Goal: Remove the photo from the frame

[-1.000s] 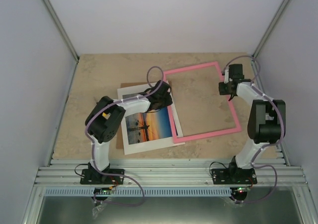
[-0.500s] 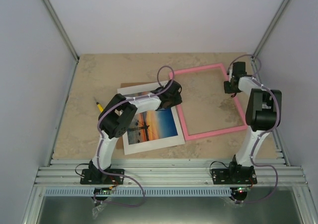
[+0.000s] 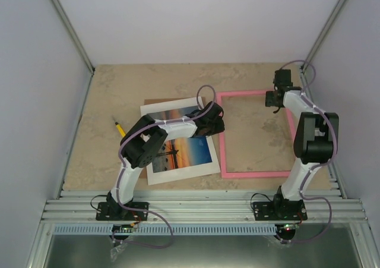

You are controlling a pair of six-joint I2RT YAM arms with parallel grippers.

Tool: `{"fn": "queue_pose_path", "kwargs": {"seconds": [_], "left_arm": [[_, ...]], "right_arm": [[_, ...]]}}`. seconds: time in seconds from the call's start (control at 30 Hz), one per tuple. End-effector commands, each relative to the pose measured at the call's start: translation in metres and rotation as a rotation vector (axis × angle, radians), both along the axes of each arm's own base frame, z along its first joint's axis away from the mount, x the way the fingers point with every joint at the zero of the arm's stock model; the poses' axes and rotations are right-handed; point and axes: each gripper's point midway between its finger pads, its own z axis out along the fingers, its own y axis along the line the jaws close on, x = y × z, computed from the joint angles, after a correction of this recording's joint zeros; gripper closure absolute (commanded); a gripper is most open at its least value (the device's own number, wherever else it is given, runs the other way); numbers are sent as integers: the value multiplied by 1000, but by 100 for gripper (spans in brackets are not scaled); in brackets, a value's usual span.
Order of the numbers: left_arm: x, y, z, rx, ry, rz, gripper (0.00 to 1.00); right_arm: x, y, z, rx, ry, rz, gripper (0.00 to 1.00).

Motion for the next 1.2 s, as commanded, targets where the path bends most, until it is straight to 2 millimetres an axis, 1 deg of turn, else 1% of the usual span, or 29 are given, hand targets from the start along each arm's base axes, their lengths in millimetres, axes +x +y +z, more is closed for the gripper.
{"fn": "queue_pose_path", "kwargs": {"seconds": [0.0, 0.03, 0.1, 0.17, 0.2, 0.23, 0.33, 0.37, 0.43, 0.53, 0.63, 0.67, 0.7, 0.8, 0.87, 0.9, 1.0, 1.07, 1.17], "left_arm": [[5, -23, 41, -164, -56, -15, 79], [5, -23, 40, -169, -54, -11, 78], [4, -22, 38, -175, -49, -5, 77], [3, -20, 36, -175, -43, 2, 75], [3, -19, 36, -178, -44, 7, 74], [3, -18, 37, -181, -47, 13, 73], [3, -17, 43, -195, -58, 24, 67], [4, -18, 46, -201, -61, 23, 65], [3, -18, 50, -208, -66, 22, 61], [2, -16, 54, -219, -71, 27, 60], [1, -11, 66, -240, -91, 37, 56], [1, -7, 71, -240, -102, 42, 55], [2, -2, 74, -237, -111, 51, 53], [5, 23, 77, -249, -116, 89, 51], [3, 44, 72, -251, -110, 112, 51], [3, 55, 76, -253, -119, 124, 51], [3, 91, 77, -218, -144, 176, 49], [1, 113, 76, -189, -157, 208, 47], [-5, 148, 74, -142, -170, 254, 44]], "right_arm": [[-6, 31, 26, 22, -64, 12, 29], [-6, 37, 30, 25, -79, 23, 24], [-6, 41, 36, 28, -110, 26, 15], [-8, 39, 35, 26, -98, 9, 14], [-9, 42, 33, 31, -83, 13, 13], [-9, 48, 33, 41, -81, 29, 14], [-12, 83, 31, 67, -85, 122, 13], [-16, 93, 28, 72, -79, 143, 13], [-19, 109, 26, 96, -82, 173, 12], [-24, 124, 32, 144, -103, 192, 12], [-33, 152, 37, 199, -120, 262, 12], [-37, 161, 36, 209, -117, 285, 12], [-42, 173, 35, 215, -112, 312, 12], [-56, 195, 26, 230, -87, 362, 12], [-67, 207, 16, 229, -59, 396, 12], [-72, 213, 11, 227, -47, 413, 12], [-88, 231, -6, 225, -8, 458, 12], [-96, 239, -18, 211, 17, 476, 12], [-102, 244, -34, 181, 55, 486, 12]]}}
